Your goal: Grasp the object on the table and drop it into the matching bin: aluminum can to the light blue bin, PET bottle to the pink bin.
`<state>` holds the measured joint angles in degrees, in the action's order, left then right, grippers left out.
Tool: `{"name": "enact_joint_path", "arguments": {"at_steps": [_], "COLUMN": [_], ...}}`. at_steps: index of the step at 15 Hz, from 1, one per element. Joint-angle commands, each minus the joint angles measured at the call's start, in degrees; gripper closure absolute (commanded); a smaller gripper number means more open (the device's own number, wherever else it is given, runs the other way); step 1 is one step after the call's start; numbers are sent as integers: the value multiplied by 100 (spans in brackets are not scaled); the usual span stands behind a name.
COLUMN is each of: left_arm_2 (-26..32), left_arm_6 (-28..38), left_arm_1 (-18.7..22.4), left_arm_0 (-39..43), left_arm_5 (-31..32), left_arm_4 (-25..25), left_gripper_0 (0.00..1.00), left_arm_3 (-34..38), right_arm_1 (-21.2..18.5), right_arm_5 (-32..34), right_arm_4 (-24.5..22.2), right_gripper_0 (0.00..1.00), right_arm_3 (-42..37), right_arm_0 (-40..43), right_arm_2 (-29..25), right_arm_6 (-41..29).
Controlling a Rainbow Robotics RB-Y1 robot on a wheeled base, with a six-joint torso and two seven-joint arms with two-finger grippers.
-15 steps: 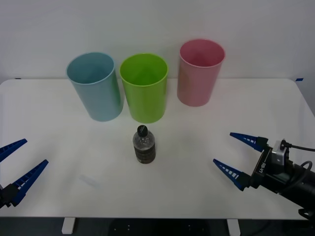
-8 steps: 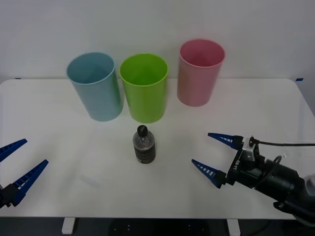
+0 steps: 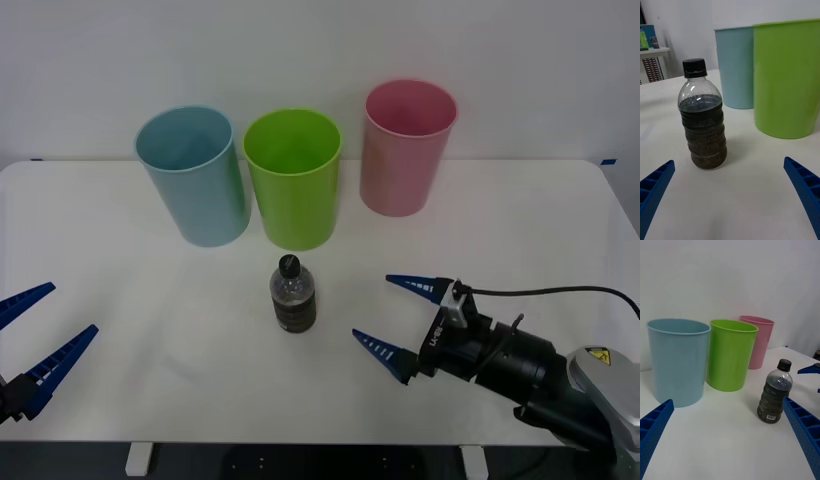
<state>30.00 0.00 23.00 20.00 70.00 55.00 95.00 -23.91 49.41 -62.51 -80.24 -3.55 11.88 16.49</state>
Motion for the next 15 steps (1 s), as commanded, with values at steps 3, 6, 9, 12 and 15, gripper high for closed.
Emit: {"name": "enact_joint_path", "arguments": {"at_steps": [3, 6, 9, 12, 15], "left_arm_2": [0, 0, 0, 0, 0], "left_arm_6": [0, 0, 0, 0, 0], "left_arm_1": [0, 0, 0, 0, 0], "left_arm_0": [0, 0, 0, 0, 0], "left_arm_5": [0, 0, 0, 0, 0], "left_arm_4": [0, 0, 0, 0, 0], "left_gripper_0": [0, 0, 0, 0, 0], "left_arm_3": [0, 0, 0, 0, 0], "right_arm_1": [88, 141, 159, 229, 493], "right_arm_5": [-616, -731, -836, -924, -810], "right_arm_4": [19, 19, 19, -25, -69], "right_gripper_0": [0, 0, 0, 0, 0], "right_arm_3": [0, 0, 0, 70, 668], "right_arm_0": [-216, -322, -471, -594, -972], "right_arm_2": [517, 701, 956, 1097, 1115], "right_arm_6": [74, 74, 56, 65, 153]}}
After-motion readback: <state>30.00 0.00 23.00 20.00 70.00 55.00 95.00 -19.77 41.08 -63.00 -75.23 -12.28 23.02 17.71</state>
